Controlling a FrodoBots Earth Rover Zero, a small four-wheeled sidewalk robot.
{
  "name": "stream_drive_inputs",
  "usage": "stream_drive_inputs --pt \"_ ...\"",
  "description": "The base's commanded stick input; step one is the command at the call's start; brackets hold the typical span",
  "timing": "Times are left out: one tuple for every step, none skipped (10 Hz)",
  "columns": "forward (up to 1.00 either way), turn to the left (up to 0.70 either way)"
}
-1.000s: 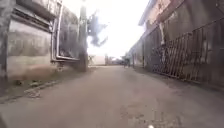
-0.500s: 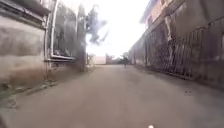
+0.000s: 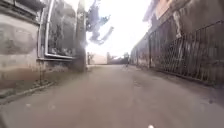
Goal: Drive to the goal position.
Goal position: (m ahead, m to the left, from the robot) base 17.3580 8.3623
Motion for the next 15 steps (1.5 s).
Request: stream_drive_inputs --pt "1.00 0.00" --pt "1.00 0.00" --pt "1.00 0.00" --pt "1.00 0.00" --pt "1.00 0.00" --pt "1.00 0.00" --pt "1.00 0.00" --pt "1.00 0.00" --pt "1.00 0.00" --pt "1.00 0.00" --pt "1.00 0.00" --pt "1.00 0.00" --pt "1.00 0.00" --pt "1.00 0.00" --pt "1.00 0.00"
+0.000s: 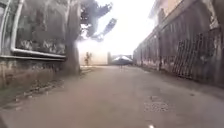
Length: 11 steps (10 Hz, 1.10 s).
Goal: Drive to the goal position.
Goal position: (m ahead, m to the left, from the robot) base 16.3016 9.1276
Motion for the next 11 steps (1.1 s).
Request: stream_drive_inputs --pt "1.00 0.00" --pt "1.00 0.00" --pt "1.00 0.00" --pt "1.00 0.00" --pt "1.00 0.00" --pt "1.00 0.00" --pt "1.00 0.00" --pt "1.00 0.00" --pt "1.00 0.00" --pt "1.00 0.00" --pt "1.00 0.00"
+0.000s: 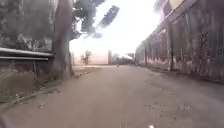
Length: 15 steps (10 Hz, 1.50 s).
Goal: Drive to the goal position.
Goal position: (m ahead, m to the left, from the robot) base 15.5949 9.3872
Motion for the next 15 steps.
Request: stream_drive_inputs --pt "1.00 0.00" --pt "1.00 0.00" --pt "1.00 0.00" --pt "1.00 0.00" --pt "1.00 0.00" --pt "1.00 0.00" --pt "1.00 0.00" --pt "1.00 0.00" --pt "1.00 0.00" --pt "1.00 0.00" --pt "1.00 0.00" --pt "1.00 0.00" --pt "1.00 0.00" --pt "1.00 0.00" --pt "1.00 0.00"
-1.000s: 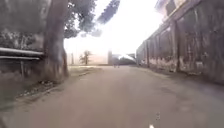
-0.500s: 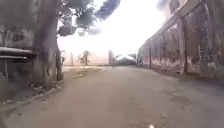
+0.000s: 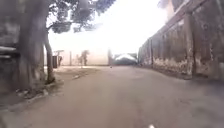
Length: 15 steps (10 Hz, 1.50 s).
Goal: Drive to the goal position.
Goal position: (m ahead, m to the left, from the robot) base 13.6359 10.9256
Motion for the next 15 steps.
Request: stream_drive_inputs --pt "1.00 0.00" --pt "1.00 0.00" --pt "1.00 0.00" --pt "1.00 0.00" --pt "1.00 0.00" --pt "1.00 0.00" --pt "1.00 0.00" --pt "1.00 0.00" --pt "1.00 0.00" --pt "1.00 0.00" --pt "1.00 0.00" --pt "1.00 0.00" --pt "1.00 0.00" --pt "1.00 0.00" --pt "1.00 0.00"
